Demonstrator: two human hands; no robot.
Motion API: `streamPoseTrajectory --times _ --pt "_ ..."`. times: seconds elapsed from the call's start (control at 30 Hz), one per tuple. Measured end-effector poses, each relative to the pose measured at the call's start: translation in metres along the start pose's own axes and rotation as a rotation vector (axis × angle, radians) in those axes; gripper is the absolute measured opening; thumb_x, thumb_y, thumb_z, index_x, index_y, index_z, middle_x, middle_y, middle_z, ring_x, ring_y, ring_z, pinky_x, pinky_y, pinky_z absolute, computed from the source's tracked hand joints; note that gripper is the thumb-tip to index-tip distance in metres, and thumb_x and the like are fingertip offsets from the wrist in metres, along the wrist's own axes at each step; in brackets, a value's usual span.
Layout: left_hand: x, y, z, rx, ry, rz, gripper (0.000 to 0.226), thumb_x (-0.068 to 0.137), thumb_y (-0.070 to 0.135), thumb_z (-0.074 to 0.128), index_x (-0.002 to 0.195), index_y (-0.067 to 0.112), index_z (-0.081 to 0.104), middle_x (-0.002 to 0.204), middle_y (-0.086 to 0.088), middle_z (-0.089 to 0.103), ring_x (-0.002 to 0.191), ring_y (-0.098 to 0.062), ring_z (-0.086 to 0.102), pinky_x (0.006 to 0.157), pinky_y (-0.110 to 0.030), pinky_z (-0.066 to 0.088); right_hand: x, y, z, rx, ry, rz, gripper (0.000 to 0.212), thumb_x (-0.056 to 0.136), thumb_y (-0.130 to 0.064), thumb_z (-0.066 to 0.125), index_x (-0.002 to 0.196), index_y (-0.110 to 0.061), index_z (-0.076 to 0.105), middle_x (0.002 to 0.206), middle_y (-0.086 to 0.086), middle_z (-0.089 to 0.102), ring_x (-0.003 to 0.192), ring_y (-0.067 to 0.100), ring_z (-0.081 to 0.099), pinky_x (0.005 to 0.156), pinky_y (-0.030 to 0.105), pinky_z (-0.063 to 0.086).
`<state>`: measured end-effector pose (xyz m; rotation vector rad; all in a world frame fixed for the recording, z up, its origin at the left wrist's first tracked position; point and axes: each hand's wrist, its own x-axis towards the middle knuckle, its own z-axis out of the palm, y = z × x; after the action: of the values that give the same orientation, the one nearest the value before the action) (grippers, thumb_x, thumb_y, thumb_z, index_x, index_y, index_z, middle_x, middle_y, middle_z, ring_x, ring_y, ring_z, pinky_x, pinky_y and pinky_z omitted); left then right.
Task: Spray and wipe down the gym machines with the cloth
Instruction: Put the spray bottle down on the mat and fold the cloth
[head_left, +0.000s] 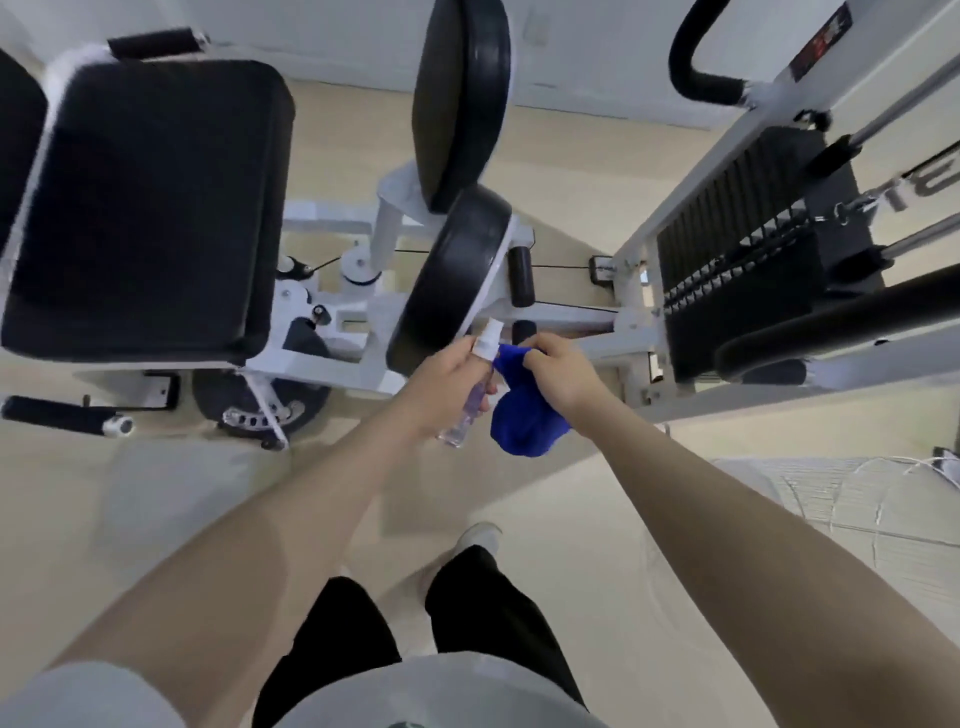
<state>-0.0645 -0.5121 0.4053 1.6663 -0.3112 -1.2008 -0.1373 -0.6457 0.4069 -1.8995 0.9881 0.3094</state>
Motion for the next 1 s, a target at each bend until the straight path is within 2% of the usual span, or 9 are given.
streamPoseTrajectory --times 0.13,0.23,0.33,0.43,0.53,0.63,0.73,0.9,1.0 --pt "-0.029 -0.052 -0.064 0.195 0.117 -0.064 0.005 0.092 0.022 0.046 0.092 0.024 0.051 0.086 -0.009 0.065 0.080 -0.023 0.062 0.077 -0.041 0.051 -0.007 -0.012 0.060 0.004 -0.138 0.030 0.020 0.095 -0.012 0.040 0.106 -0.013 0.056 0.087 0.001 0.055 0.076 0.015 0.049 0.070 0.029 0.040" --pt "-0.060 -0.113 -0.130 0.212 0.268 -0.091 0.014 0.094 0.020 0.051 0.107 0.020 0.050 0.085 -0.002 0.061 0.073 -0.016 0.057 0.065 -0.025 0.050 -0.008 -0.021 0.138 -0.012 -0.217 0.040 0.019 0.093 -0.008 0.041 0.101 -0.017 0.057 0.089 0.000 0.057 0.083 0.019 0.051 0.077 0.031 0.041" --pt "-0.076 -0.174 -0.186 0.213 0.387 -0.159 0.024 0.093 0.017 0.054 0.116 0.018 0.049 0.080 0.001 0.054 0.070 -0.017 0.053 0.060 -0.032 0.052 -0.003 -0.025 0.210 -0.058 -0.249 0.038 0.021 0.090 -0.006 0.042 0.101 -0.014 0.057 0.097 0.004 0.059 0.088 0.022 0.052 0.076 0.030 0.042" --pt "-0.071 -0.243 -0.234 0.311 0.499 -0.231 0.027 0.091 0.019 0.054 0.118 0.017 0.051 0.086 -0.001 0.055 0.076 -0.020 0.052 0.052 -0.027 0.044 0.013 -0.020 0.282 -0.092 -0.267 0.024 0.025 0.087 -0.004 0.042 0.103 -0.014 0.058 0.097 0.002 0.059 0.088 0.020 0.053 0.075 0.028 0.042" --pt "-0.052 -0.325 -0.275 0.388 0.522 -0.274 0.024 0.089 0.021 0.057 0.112 0.016 0.053 0.086 -0.004 0.054 0.080 -0.026 0.053 0.069 -0.036 0.050 0.037 -0.003 0.353 -0.085 -0.244 0.028 0.026 0.087 -0.003 0.043 0.105 -0.015 0.058 0.097 0.001 0.059 0.087 0.019 0.052 0.074 0.027 0.040" --pt "-0.032 -0.397 -0.300 0.468 0.560 -0.326 0.035 0.089 0.020 0.057 0.124 0.015 0.051 0.106 -0.019 0.049 0.090 -0.034 0.054 0.081 -0.042 0.050 0.063 0.015 0.402 -0.039 -0.191 0.039 0.023 0.088 -0.005 0.044 0.105 -0.012 0.058 0.094 0.001 0.059 0.082 0.018 0.053 0.069 0.022 0.043" --pt "-0.008 -0.459 -0.323 0.498 0.600 -0.402 0.043 0.090 0.020 0.055 0.130 0.012 0.044 0.113 -0.024 0.043 0.096 -0.041 0.052 0.081 -0.048 0.051 0.091 0.033 0.444 0.080 -0.175 0.112 0.017 0.089 -0.005 0.045 0.100 -0.009 0.057 0.083 -0.001 0.057 0.071 0.014 0.052 0.052 0.014 0.045" --pt "0.015 -0.520 -0.344 0.608 0.641 -0.403 0.049 0.092 0.015 0.053 0.136 0.002 0.036 0.126 -0.028 0.044 0.109 -0.044 0.048 0.089 -0.045 0.038 0.111 0.061 0.481 0.143 -0.179 0.179 0.013 0.089 -0.007 0.047 0.095 -0.011 0.058 0.082 0.002 0.061 0.066 0.016 0.057 0.048 0.019 0.045" --pt "0.021 -0.529 -0.344 0.717 0.681 -0.399 0.051 0.092 0.015 0.051 0.138 0.003 0.033 0.131 -0.026 0.040 0.116 -0.041 0.042 0.092 -0.046 0.033 0.117 0.064 0.491 0.128 -0.174 0.159 0.012 0.088 -0.008 0.049 0.089 -0.016 0.058 0.079 -0.002 0.060 0.075 0.016 0.056 0.066 0.028 0.046"
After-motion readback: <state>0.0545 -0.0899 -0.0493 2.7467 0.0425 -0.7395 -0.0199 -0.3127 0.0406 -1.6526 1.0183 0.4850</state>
